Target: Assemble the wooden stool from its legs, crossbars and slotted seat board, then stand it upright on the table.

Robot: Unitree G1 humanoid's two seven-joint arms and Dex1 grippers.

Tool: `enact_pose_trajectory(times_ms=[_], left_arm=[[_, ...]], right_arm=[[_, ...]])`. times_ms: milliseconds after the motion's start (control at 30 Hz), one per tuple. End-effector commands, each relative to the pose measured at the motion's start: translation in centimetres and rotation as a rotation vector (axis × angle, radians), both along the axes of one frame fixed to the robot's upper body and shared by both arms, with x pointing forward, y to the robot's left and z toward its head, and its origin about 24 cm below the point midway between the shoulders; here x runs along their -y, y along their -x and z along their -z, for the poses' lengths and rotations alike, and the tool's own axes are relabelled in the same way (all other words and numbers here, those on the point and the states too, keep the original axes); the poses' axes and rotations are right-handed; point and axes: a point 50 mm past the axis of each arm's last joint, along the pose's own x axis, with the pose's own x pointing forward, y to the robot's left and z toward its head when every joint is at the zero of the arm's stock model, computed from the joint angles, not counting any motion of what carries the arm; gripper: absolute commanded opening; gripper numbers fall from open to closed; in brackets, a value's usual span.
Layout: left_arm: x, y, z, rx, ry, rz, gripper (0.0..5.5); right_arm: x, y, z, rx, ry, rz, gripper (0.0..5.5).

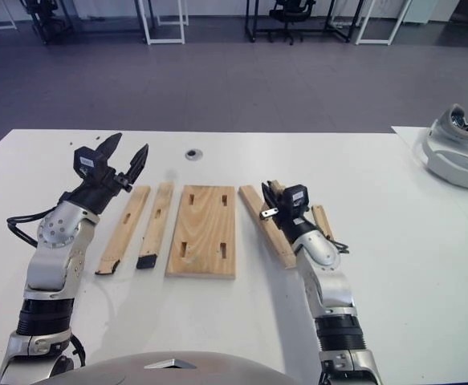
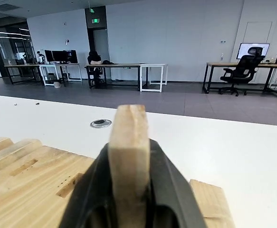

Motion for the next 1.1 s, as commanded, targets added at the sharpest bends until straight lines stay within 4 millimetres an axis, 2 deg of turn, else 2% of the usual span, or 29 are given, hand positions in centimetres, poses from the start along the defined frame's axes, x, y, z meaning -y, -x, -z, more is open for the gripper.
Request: enact_pose_trajectory(times_ms=[33,500,700,800,867,933,1000,1067,1100], left_arm=[[0.1,-0.2,-0.1,0.010,-0.015,-0.001,3.06],[0.2,0.0,0.0,0.016,-0.013,-0.007,3.06],[0.4,0.0,0.1,0.013,-0.012,-0.008,3.06],[0.6,0.0,0.3,0.002,-0.005,-0.005,3.06],[1.0,-0.2,0.6,-0.030,0.041,0.006,3.06],[2.0,-0.5,0.8,-0.135,0.281,0.048,3.06],[3.8,-0.6,0.9,-0.261,0.558,0.160,3.06],[5.2,-0.4,0.7,-0.366,0.742,0.279,3.06],[5.8,-0.4,0.4,-0.413,0.826,0.336,3.25]], right_arm=[[-0.1,-0.6,-0.9,-0.025,-0.028,0.000,1.41],[0.8,1.5,1.9,-0.446,0.223,-0.080,4.08],[0.9,2.0,1.8,-0.506,0.289,-0.119,2.87],[0.9,1.2,1.0,-0.445,0.310,-0.095,2.21],[0.8,0.5,0.0,-0.387,0.299,-0.072,2.07],[0.4,-0.5,-2.6,-0.263,0.287,-0.069,2.07],[-1.3,-1.2,-6.6,-0.047,0.301,-0.163,2.07],[-3.2,-0.9,-8.8,0.101,0.313,-0.275,2.07],[-4.2,-0.5,-9.5,0.170,0.314,-0.336,2.07]])
